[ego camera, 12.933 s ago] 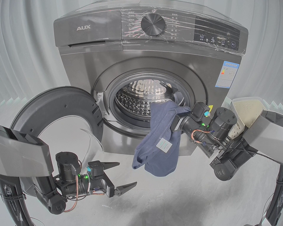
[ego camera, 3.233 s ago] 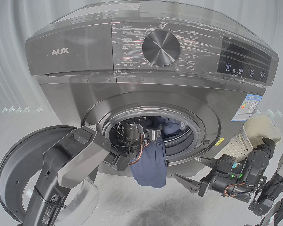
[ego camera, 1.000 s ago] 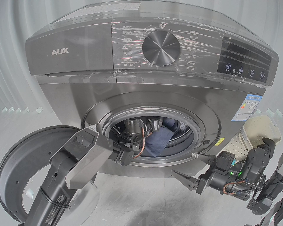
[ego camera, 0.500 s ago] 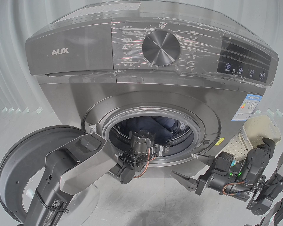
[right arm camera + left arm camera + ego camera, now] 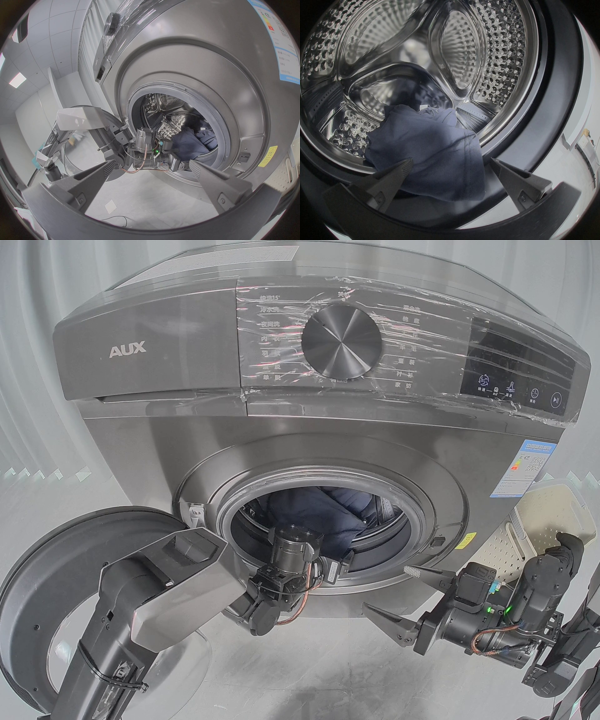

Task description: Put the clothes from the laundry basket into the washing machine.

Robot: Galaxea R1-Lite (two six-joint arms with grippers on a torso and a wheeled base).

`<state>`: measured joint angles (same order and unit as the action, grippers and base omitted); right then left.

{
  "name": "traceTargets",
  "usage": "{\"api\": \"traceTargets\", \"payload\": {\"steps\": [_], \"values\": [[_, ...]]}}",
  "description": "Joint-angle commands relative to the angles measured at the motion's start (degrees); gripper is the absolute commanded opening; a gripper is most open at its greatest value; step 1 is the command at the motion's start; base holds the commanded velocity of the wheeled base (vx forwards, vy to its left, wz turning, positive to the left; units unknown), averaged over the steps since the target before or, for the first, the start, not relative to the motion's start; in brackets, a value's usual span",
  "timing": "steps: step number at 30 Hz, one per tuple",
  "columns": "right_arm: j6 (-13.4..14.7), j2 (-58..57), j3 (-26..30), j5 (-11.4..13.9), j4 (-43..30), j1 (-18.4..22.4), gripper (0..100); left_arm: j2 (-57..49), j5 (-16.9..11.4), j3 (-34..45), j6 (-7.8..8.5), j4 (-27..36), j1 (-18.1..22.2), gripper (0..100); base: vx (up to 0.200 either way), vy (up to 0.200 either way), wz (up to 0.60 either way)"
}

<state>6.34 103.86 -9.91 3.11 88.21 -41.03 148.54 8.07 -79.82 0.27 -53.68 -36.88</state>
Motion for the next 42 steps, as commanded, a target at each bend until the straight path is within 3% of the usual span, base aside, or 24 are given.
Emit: {"api": "traceTargets", "payload": {"steps": [1,5,14,29,36,37,40,42], "values": [[0.0,0.0,0.0,0.1,0.0,0.0,100,1.1,0.1,-0.2,0.08,0.0,0.1,0,0.000,0.000,0.00],[0.1,-0.1,0.0,0.1,0.0,0.0,100,2.3,0.1,-1.6,0.70,-0.1,0.8,0,0.000,0.000,0.00],[0.1,0.0,-0.4,0.1,0.0,0.0,100,1.9,0.5,-6.9,0.35,-1.2,2.1,0,0.000,0.000,0.00],[0.1,0.0,-0.2,0.1,0.0,0.0,100,11.5,1.3,-34.5,-1.23,-0.6,5.2,0,0.000,0.000,0.00],[0.1,0.1,-0.3,0.1,0.0,0.0,100,12.6,1.9,-34.8,-1.67,0.0,5.5,0,0.000,0.000,0.00],[0.1,0.1,-0.3,0.1,0.0,0.0,100,12.6,1.9,-34.8,-2.03,0.1,5.4,100,0.000,0.000,0.00],[0.1,0.1,-0.2,0.1,0.0,0.0,100,12.3,2.1,-34.8,-3.52,0.6,5.2,100,0.000,0.000,0.00],[0.1,0.1,-0.2,0.1,0.0,0.0,100,11.6,2.1,-34.5,-3.70,1.0,5.2,100,0.000,0.000,0.00]]}}
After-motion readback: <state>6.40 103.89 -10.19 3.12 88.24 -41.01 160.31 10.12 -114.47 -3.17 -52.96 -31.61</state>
